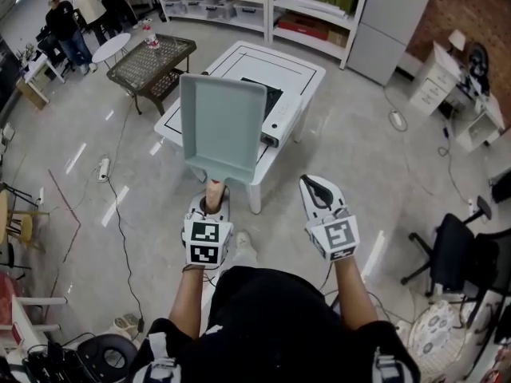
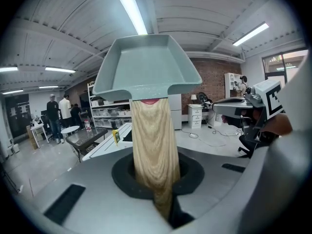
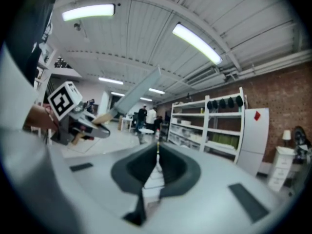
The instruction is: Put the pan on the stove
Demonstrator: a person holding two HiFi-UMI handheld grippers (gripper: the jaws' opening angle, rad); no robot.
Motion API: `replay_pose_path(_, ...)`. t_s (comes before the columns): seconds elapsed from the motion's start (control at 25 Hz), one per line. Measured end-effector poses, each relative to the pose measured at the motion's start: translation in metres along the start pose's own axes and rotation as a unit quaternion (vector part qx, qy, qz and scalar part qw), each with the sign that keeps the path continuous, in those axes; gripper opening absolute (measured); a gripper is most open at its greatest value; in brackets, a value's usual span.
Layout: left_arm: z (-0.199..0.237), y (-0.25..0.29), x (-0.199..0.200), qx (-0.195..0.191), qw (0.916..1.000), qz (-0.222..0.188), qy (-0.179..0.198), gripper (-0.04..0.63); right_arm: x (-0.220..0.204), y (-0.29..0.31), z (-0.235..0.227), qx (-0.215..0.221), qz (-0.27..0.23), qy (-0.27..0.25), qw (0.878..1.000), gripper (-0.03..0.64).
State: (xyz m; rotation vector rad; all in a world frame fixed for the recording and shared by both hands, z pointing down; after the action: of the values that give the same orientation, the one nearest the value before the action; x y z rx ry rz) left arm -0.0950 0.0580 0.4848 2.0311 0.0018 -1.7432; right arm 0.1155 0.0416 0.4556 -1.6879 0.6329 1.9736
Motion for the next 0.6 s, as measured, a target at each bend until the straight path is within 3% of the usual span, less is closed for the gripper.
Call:
replay_pose_path(0.28,0.066,0.061,0.031,-0.012,0.9999,-0.005,0.001,0.04,0.013,0.091,-0.02,-0.011,0.014,-0.015,1.0,0.035)
replay_pose_path(0.6,0.126,0.113,0.041,-0.037,0.9993,-0.006,0.001,0.04,0.015,0.174,-0.023,-0.021,0.029,-0.018,0.999,0.035)
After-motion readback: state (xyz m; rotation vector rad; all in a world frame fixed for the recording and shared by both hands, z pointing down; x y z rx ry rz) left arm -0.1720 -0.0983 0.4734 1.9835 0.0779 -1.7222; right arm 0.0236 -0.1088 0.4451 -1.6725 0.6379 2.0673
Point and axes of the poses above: the fingertips, and each gripper's own axes: y forward along the fingers, z to its left, x out of its top, the point moved 3 cm from there along -y, backward along the fingers, and after that the axes turned 4 degrees about -z, right-handed, at the moved point
